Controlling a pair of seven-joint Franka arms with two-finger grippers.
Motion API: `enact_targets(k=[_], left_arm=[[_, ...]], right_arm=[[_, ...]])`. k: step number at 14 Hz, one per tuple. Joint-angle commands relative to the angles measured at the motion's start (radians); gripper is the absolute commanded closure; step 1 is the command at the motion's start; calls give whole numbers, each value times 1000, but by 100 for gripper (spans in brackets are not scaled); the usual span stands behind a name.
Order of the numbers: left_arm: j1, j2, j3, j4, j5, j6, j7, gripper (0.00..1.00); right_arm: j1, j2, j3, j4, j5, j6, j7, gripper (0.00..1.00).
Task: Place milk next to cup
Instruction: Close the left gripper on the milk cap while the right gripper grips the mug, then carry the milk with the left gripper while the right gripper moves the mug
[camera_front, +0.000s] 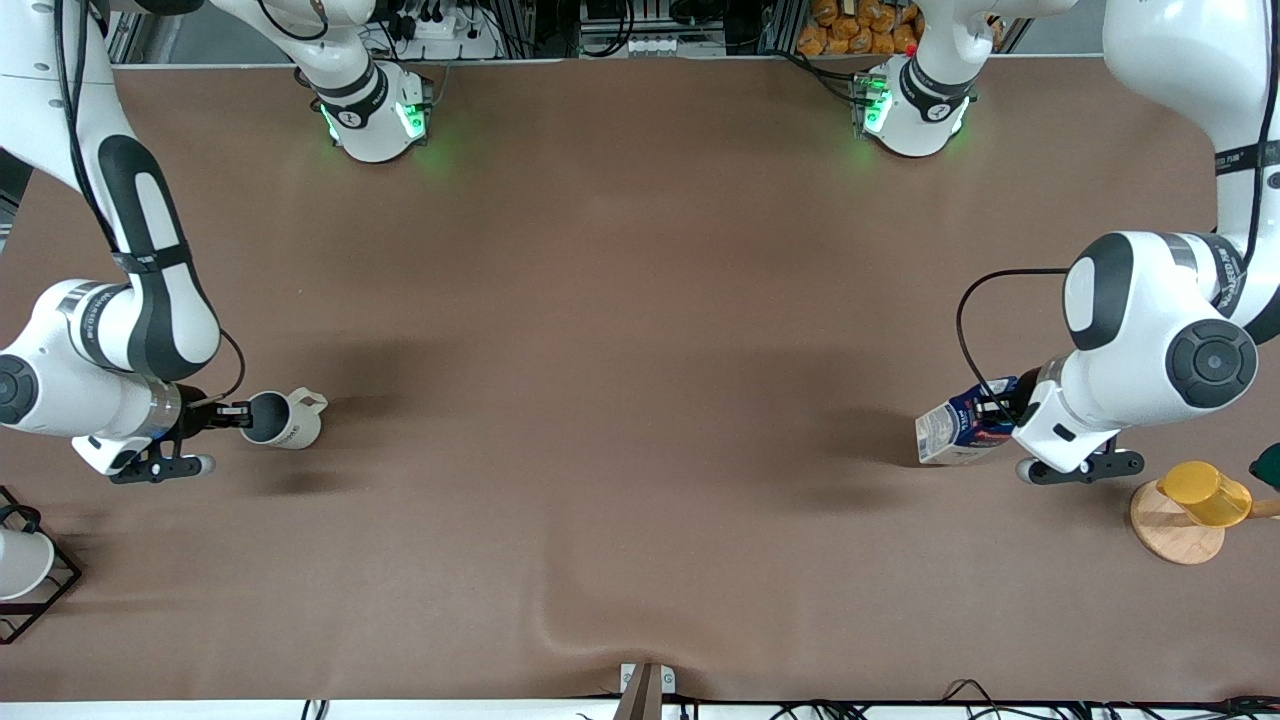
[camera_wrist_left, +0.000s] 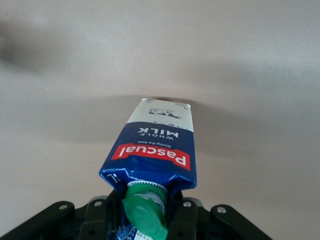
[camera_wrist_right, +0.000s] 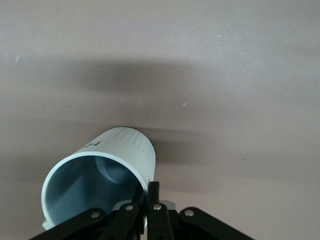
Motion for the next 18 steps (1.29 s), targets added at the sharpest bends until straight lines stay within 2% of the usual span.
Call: enact_targets(k=[1, 4, 7, 11, 13, 15, 18], left_arm=[[-2, -47, -32, 27, 3, -81, -12, 76], [-1, -53, -66, 52, 4, -123, -15, 76], [-2, -65, -79, 51, 5, -129, -13, 76], [-2, -71, -96, 52, 6, -143, -16, 76], [-2, -71, -98, 52, 8, -143, -16, 76], [-2, -73, -104, 51, 6, -143, -18, 76], [-2, -81, -107, 51, 6, -145, -16, 76]], right_arm=[[42, -28, -4, 63, 16, -127, 85, 100], [94, -44, -1, 139, 21, -259, 230, 100], [181, -93, 8, 139, 30, -299, 414, 100], [318, -111, 8, 159, 104, -310, 664, 100], [420, -94, 7, 188, 130, -287, 831, 100], [523, -52, 5, 216, 193, -203, 1009, 100], [644, 22, 4, 249, 191, -79, 1177, 100]])
